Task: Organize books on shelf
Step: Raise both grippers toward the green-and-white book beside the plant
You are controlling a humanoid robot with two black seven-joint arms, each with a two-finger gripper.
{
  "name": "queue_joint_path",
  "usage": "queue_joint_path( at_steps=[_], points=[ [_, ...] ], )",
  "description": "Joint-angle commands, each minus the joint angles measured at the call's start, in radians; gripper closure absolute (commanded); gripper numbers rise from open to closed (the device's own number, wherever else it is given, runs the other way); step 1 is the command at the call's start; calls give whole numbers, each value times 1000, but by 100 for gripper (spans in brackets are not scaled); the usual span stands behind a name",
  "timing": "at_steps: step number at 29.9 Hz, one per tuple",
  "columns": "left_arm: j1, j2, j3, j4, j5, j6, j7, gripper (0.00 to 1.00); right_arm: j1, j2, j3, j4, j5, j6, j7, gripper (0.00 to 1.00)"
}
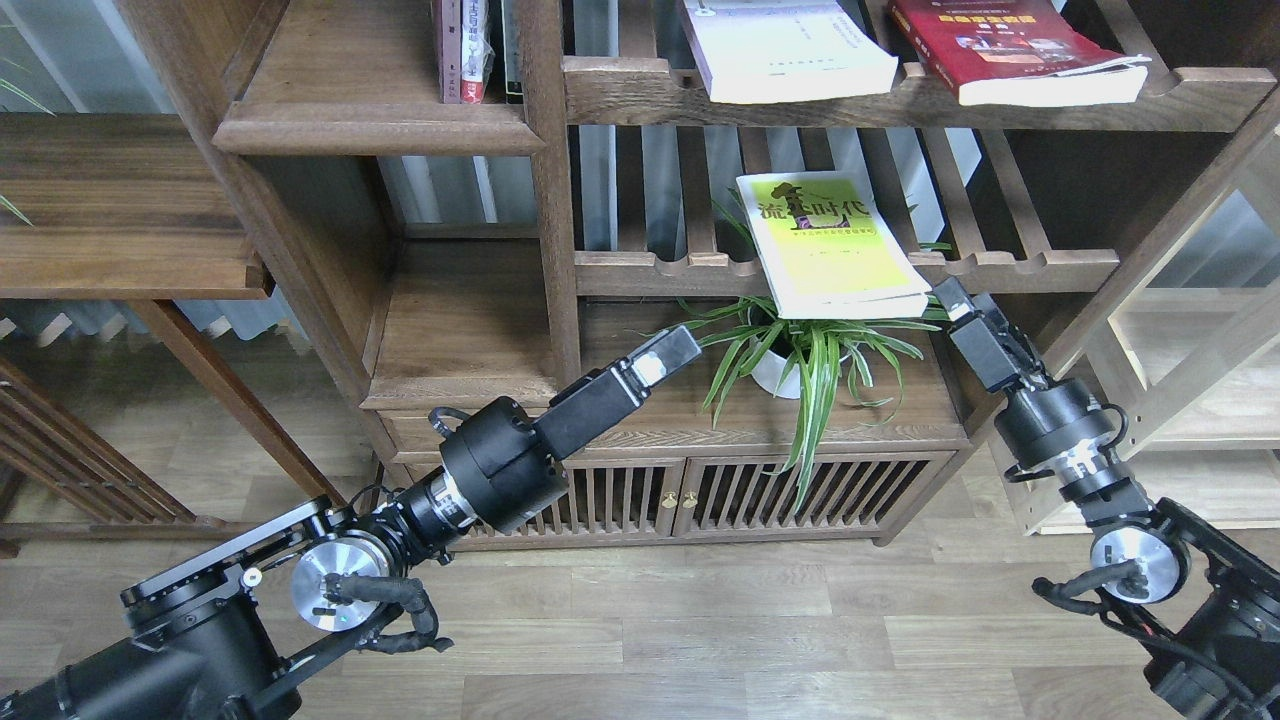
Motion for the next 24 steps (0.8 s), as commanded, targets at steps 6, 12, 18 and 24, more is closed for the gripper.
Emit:
queue_joint_path(
  at_steps=[6, 12, 18, 24],
  points=[
    [1, 5, -3, 20, 0, 0, 0, 1, -3, 16, -7, -3, 0, 0, 0, 0],
    [9, 2, -51, 31, 0, 0, -6, 1, -3, 19, -14, -6, 17, 0, 0, 0],
    [11, 10, -92, 45, -2, 0, -11, 1, -4, 48, -61, -12, 52, 0, 0, 0],
    [7, -1, -215, 44, -2, 0, -5, 1, 8, 99, -119, -24, 169, 0, 0, 0]
  ],
)
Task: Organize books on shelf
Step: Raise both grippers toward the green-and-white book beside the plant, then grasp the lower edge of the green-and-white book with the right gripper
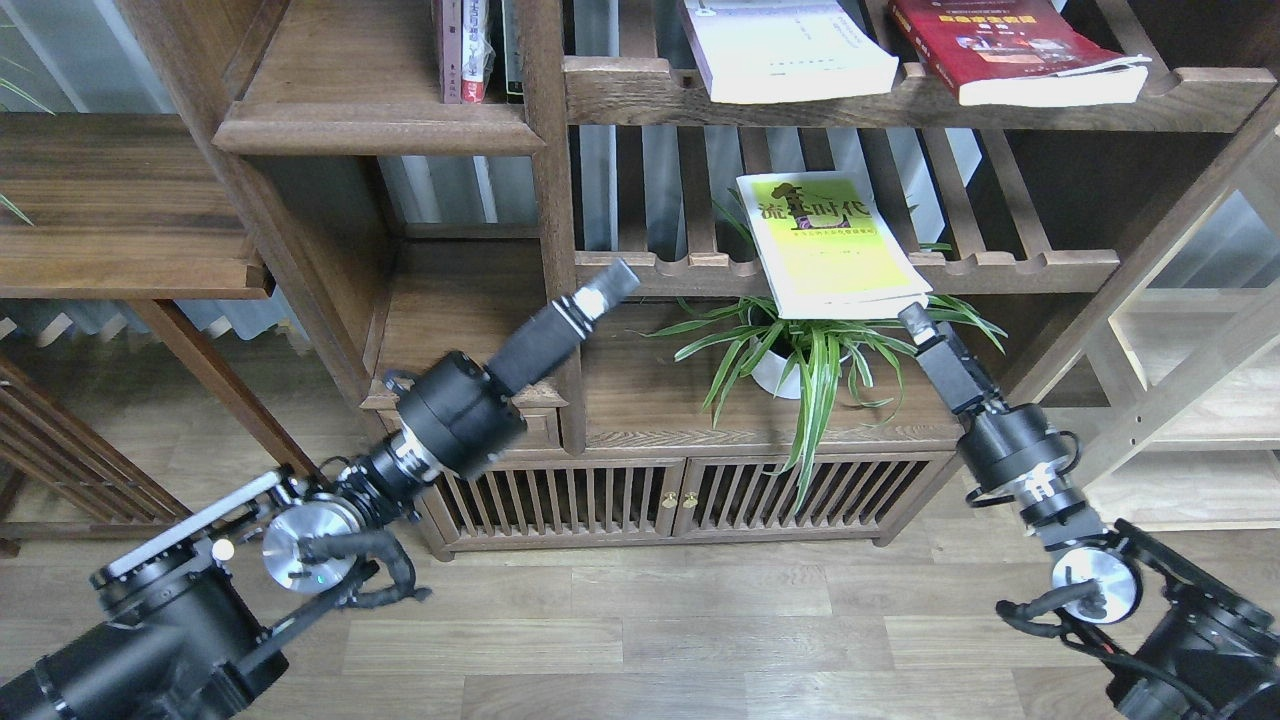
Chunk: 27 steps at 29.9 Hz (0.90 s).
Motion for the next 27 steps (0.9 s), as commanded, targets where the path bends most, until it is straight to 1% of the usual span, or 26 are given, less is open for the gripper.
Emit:
queue_joint_path(
  at_steps=[1, 4, 7, 13, 22, 27],
  points=[
    [-2, 3, -63, -1, 1, 0, 4, 1, 6, 29, -30, -4, 85, 0, 0, 0],
    [5, 19, -104, 7, 1, 0, 6, 1, 3, 65, -49, -7, 146, 0, 0, 0],
    [28, 46, -131, 19, 1, 0, 4, 1, -8, 111, -58, -11, 156, 0, 0, 0],
    [84, 88, -161, 25, 2, 0, 4, 1, -6, 151, -89, -16, 199, 0, 0, 0],
    [85, 122, -174, 55, 1, 0, 3, 1, 50, 233, -87, -21, 298, 0, 0, 0],
    [84, 122, -192, 55, 1, 0, 3, 1, 95, 298, -75, -62, 363, 0, 0, 0]
  ],
)
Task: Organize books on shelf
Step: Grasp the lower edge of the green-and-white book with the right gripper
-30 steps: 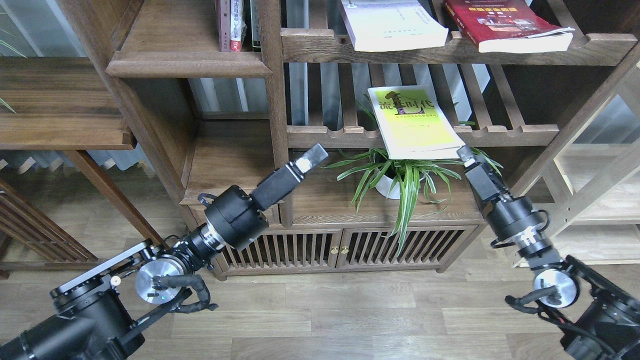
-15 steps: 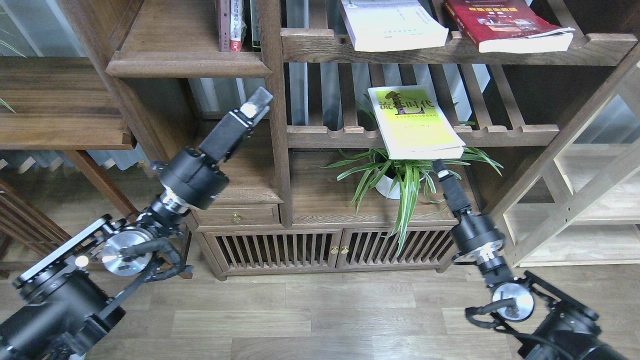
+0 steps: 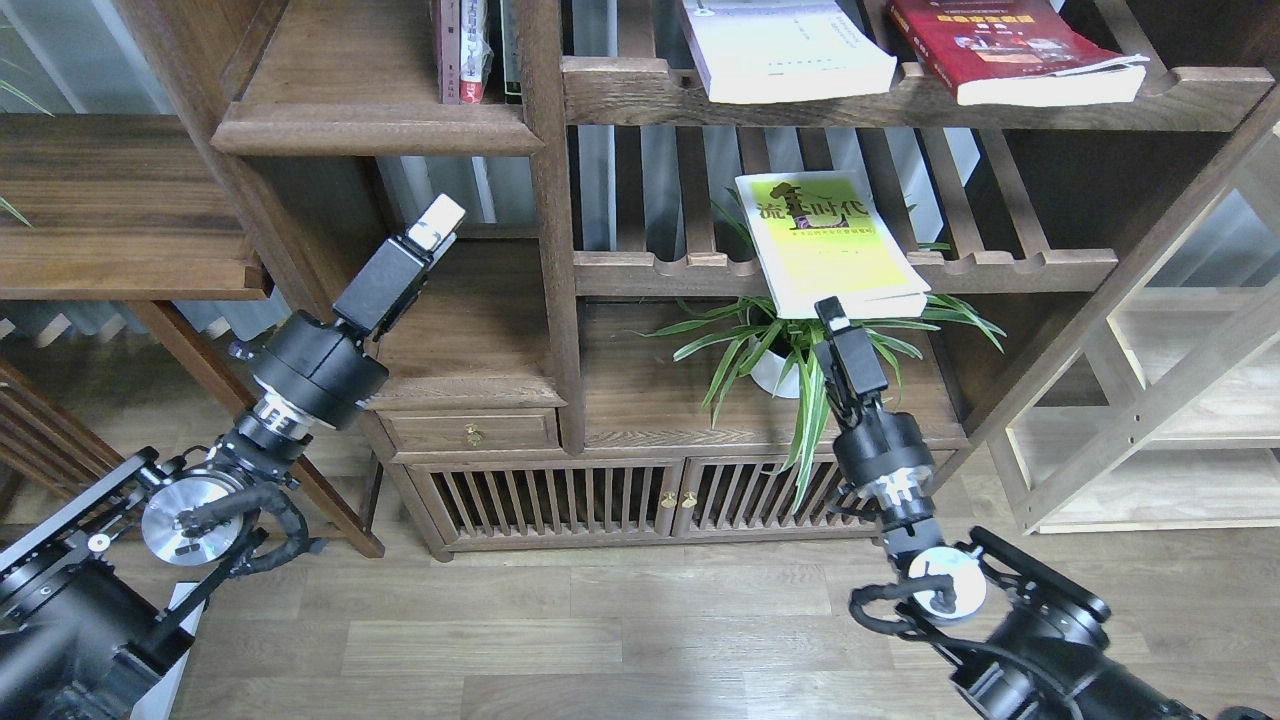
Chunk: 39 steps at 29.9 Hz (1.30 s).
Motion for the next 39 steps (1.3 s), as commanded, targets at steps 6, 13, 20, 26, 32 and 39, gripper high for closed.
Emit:
queue_joint_path(
  at_steps=[6, 13, 20, 26, 32, 39],
  points=[
    [-4, -1, -46, 15, -11, 0, -6, 1, 44, 69, 9, -89, 49, -27, 0, 0],
    [-4, -1, -108, 39, -12, 0, -7, 1, 69, 71, 13, -137, 83, -61, 0, 0],
    [-9, -1, -118, 58, -12, 0, -7, 1, 119, 75, 13, -217, 97, -96, 0, 0],
    [-9, 0, -132, 58, -12, 0, -6, 1, 133, 91, 22, -258, 103, -136, 0, 0],
    [-12, 0, -145, 60, -12, 0, -4, 1, 142, 135, 100, -266, 104, -242, 0, 0],
    [-12, 0, -149, 60, -12, 0, -4, 1, 158, 152, 148, -267, 104, -318, -4, 0]
  ],
)
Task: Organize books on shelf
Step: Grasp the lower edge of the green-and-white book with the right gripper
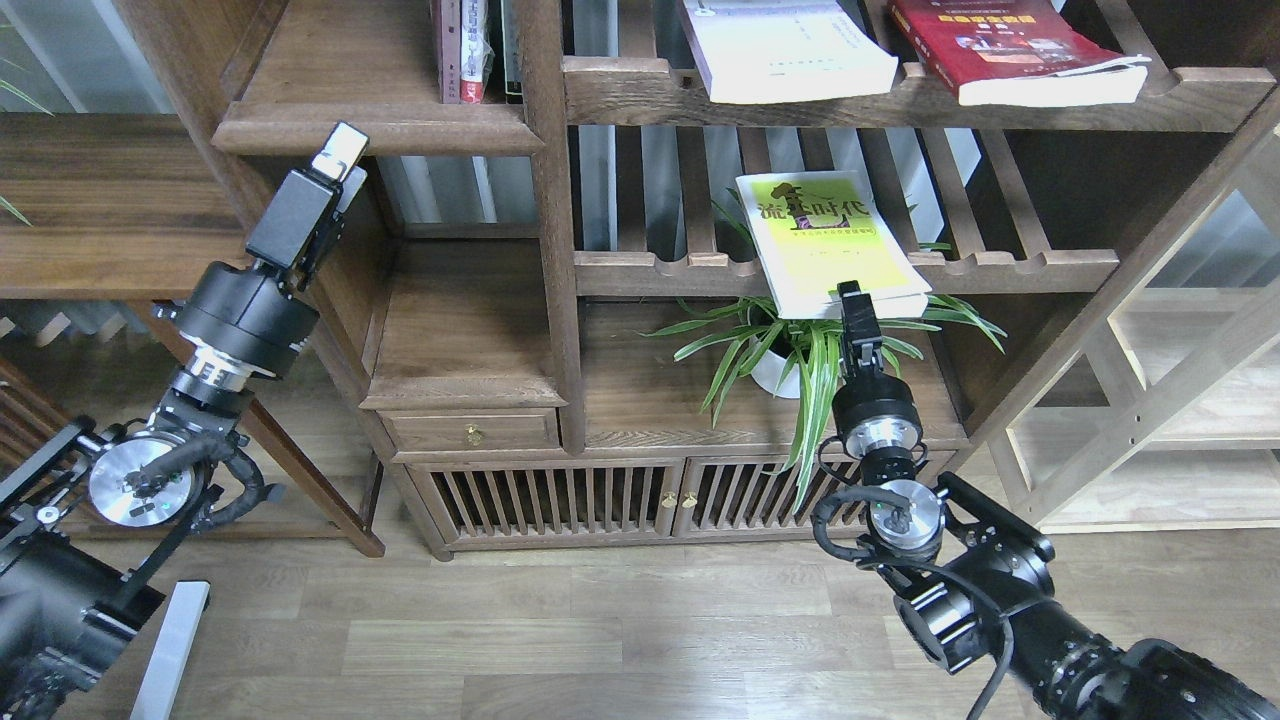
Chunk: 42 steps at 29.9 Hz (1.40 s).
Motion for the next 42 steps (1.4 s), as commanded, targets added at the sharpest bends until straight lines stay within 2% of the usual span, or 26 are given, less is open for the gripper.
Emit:
queue_joint_path(
  at_steps=[1, 16, 33, 41, 42],
  points=[
    [0, 0, 0, 0, 0, 0, -1, 1, 14, 2, 6, 0, 1, -34, -4, 0],
    [2, 0, 3, 1, 1, 0, 0, 1, 86, 13, 8, -31, -2, -49, -4, 3],
    [2, -1, 4, 8, 1, 0, 5, 1, 89, 6, -3, -32, -19, -66, -4, 28],
    [2, -1, 6, 8, 1, 0, 5, 1, 87, 4, -7, -32, -65, -58, -10, 43],
    [2, -1, 6, 8, 1, 0, 7, 1, 84, 4, -7, -32, -65, -52, -11, 48]
  ],
)
